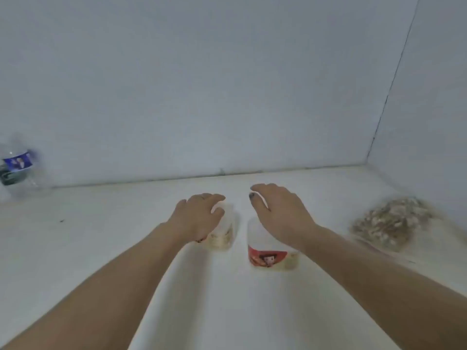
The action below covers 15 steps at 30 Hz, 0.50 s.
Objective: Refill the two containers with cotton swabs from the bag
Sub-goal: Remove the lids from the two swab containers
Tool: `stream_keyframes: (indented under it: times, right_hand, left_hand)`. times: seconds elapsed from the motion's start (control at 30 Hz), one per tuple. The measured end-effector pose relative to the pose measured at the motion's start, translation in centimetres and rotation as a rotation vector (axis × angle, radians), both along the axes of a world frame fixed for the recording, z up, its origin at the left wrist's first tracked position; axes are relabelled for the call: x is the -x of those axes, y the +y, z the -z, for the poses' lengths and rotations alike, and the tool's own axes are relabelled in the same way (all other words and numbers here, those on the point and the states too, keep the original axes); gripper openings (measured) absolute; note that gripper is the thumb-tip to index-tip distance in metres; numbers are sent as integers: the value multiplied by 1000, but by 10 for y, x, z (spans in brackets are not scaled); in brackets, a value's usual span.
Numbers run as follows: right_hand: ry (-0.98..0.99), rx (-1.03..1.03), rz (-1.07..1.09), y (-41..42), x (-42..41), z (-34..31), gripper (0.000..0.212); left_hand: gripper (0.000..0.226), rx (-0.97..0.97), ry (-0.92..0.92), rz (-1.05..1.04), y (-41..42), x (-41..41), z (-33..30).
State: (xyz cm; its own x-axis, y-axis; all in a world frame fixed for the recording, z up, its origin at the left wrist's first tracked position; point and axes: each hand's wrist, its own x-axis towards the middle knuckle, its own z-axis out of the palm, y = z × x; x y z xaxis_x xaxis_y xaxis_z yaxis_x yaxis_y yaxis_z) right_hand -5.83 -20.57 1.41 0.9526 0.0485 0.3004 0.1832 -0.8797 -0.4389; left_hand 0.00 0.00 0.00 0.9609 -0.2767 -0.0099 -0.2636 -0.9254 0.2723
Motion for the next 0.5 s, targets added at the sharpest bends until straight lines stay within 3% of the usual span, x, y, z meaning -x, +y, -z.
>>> stream_keyframes:
  times: [0.03, 0.1, 0.13, 0.2, 0.27, 0.3, 0.5]
  right_hand:
    - [5, 82, 12, -1, 10, 7, 43]
    - [-24, 48, 47, -9, 23, 25, 42]
    - [-4, -92, 77, -15, 32, 35, 40]
    - [30, -569, 161, -26, 39, 45, 38]
    - [109, -969, 229, -35, 39, 51, 41]
    - [164, -1057, 236, -38, 38, 56, 46]
    - [301, -1205, 314, -28, 36, 79, 65]
  left_hand:
    - [50, -40, -13, 0, 1, 7, 7]
    - [56, -105, -140, -28, -4, 19, 15]
    - [59, -101, -220, -33, -9, 26, 19]
    - [63, 20, -291, 76, -25, 41, 15]
    - [65, 71, -231, 277, -41, 55, 12]
    - [68, 39, -180, 350, -48, 63, 12]
    - [60, -1, -147, 349, -69, 74, 24]
